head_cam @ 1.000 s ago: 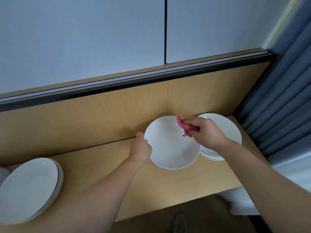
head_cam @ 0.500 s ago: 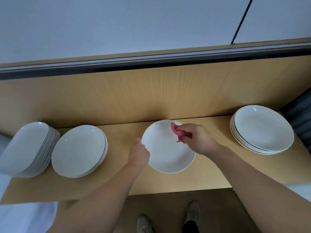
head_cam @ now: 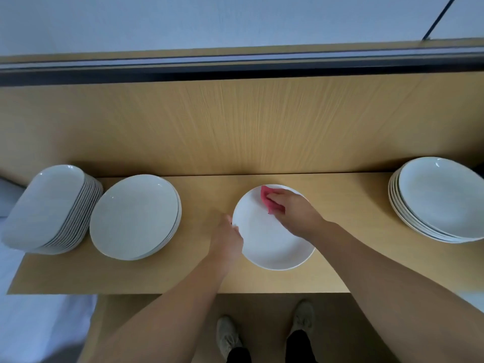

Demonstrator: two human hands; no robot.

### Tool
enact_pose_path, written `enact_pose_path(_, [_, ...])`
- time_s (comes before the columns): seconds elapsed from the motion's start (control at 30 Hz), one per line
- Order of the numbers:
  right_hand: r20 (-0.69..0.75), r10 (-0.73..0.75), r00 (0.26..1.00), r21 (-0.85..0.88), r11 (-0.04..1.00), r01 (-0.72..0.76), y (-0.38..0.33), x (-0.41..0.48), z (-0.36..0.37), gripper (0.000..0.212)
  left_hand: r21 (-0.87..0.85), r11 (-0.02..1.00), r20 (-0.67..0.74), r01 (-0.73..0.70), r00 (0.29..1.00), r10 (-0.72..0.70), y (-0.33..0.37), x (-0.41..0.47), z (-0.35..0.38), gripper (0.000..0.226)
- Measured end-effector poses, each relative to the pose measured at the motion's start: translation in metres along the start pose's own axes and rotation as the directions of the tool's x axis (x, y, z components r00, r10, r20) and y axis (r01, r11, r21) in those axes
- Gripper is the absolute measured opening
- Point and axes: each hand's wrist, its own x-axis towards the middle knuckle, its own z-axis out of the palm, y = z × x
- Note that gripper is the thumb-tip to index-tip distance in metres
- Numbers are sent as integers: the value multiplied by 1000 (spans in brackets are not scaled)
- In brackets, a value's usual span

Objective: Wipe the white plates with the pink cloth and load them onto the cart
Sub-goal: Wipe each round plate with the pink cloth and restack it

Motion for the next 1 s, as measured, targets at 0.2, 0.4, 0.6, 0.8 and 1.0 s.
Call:
enact_pose_path(0.2, [82, 44, 996, -203, 979, -27, -1, 3, 22, 46, -39, 999, 68, -29, 997, 32, -9, 4, -11, 22])
enact_pose_path(0.4, [106, 209, 972, -243, 954, -179, -2, 11, 38, 61, -153, 987, 144, -42, 987, 65, -6, 6, -15, 38])
enact_pose_path(0.6, [121, 168, 978, -217, 966, -139, -17, 20, 56, 67, -171, 985, 159, -35, 985, 63, -8, 11, -15, 41])
enact_pose_path(0.8, [164, -25, 986, -190, 980, 57, -18, 8, 63, 66, -220, 975, 153, -30, 986, 65, -12, 15, -13, 43])
enact_pose_path(1.0, [251, -137, 958, -194, 963, 189, -8, -4, 67, 70, -264, 964, 170, -22, 983, 69, -10, 10, -16, 34])
